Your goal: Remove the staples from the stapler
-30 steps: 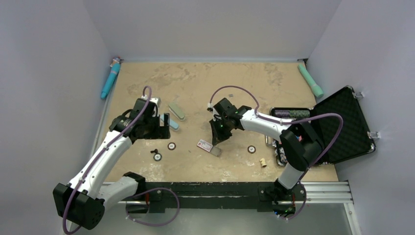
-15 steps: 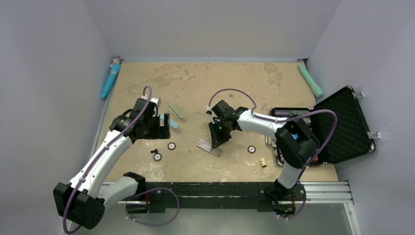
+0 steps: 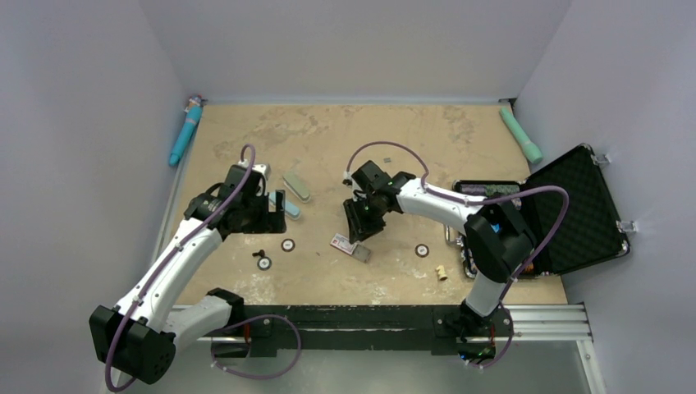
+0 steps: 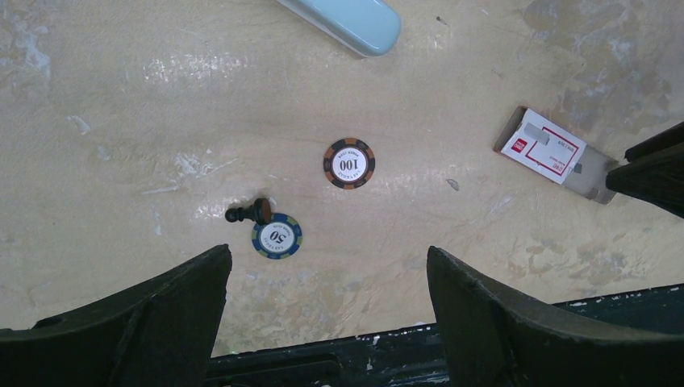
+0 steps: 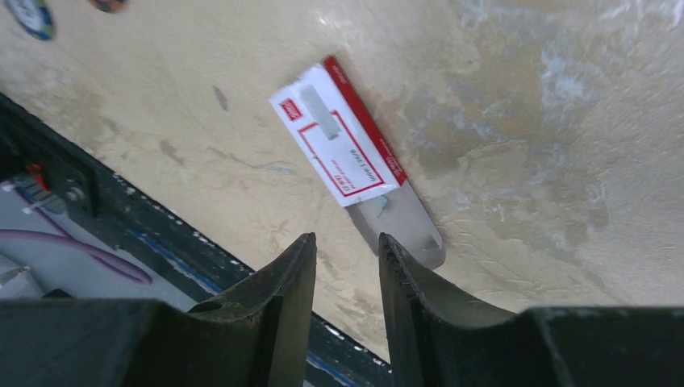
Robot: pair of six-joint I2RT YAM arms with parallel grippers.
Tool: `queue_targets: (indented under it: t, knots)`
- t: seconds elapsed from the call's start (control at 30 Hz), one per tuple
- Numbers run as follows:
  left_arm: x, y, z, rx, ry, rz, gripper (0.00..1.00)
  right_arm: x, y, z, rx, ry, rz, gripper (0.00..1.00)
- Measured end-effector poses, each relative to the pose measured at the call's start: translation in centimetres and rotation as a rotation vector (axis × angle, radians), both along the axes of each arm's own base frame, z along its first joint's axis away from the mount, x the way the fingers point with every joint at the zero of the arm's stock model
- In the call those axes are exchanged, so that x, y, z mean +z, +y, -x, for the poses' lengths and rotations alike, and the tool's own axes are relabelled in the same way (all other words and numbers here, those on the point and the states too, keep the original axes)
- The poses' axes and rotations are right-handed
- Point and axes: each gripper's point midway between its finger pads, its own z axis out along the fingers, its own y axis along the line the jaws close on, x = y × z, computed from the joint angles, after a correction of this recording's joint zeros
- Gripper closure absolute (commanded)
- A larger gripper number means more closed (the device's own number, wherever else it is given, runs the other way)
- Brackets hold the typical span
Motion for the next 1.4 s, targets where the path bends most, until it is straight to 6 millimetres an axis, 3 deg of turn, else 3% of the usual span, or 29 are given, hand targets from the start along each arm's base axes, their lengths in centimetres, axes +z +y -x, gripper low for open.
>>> queue_targets:
  t: [0.1,0.27,0.37,0.47,0.6,0.8,1.0,1.13,1.4]
  knots:
    - [0.0,-0.1,0.0,-0.004,0.0,0.0,0.06,2.8,1.2,-1.7,-0.002,-0.05,-0.027,0.59]
    - [0.0,-0.1,0.0,-0.004,0.0,0.0,0.06,10.8,3.9,-6.5,-0.014,-0.236,-0.125,0.52]
    - [0.0,-0.1,0.0,-0.004,0.0,0.0,0.06,15.3,4.2,-9.6,-0.05,-0.352,-0.165,0.42]
    - [0.0,-0.2,0.1,-0.007,-0.001,0.0,0.06,17.4,3.5,-12.4,-0.098,-0.417,-0.162,0.32]
    - [0.0,-0.2,0.1,-0.009,-0.001,0.0,0.06,16.4,1.8,-15.3,-0.162,-0.425,-0.088,0.25]
    - [0.1,-0.2,0.1,-0.011,-0.003,0.001,0.06,13.5,-0.9,-18.9,-0.255,-0.391,0.015,0.24]
    - [0.2,-0.3,0.1,-0.02,-0.012,0.002,0.06,13.0,-2.1,-22.7,-0.32,-0.425,0.069,0.24]
    - [0.2,-0.3,0.0,-0.031,-0.017,-0.001,0.06,12.1,-1.8,-24.1,-0.327,-0.435,0.097,0.25]
    - [0.2,-0.4,0.0,-0.036,-0.017,-0.001,0.06,8.6,-3.3,-25.6,-0.336,-0.414,0.181,0.25]
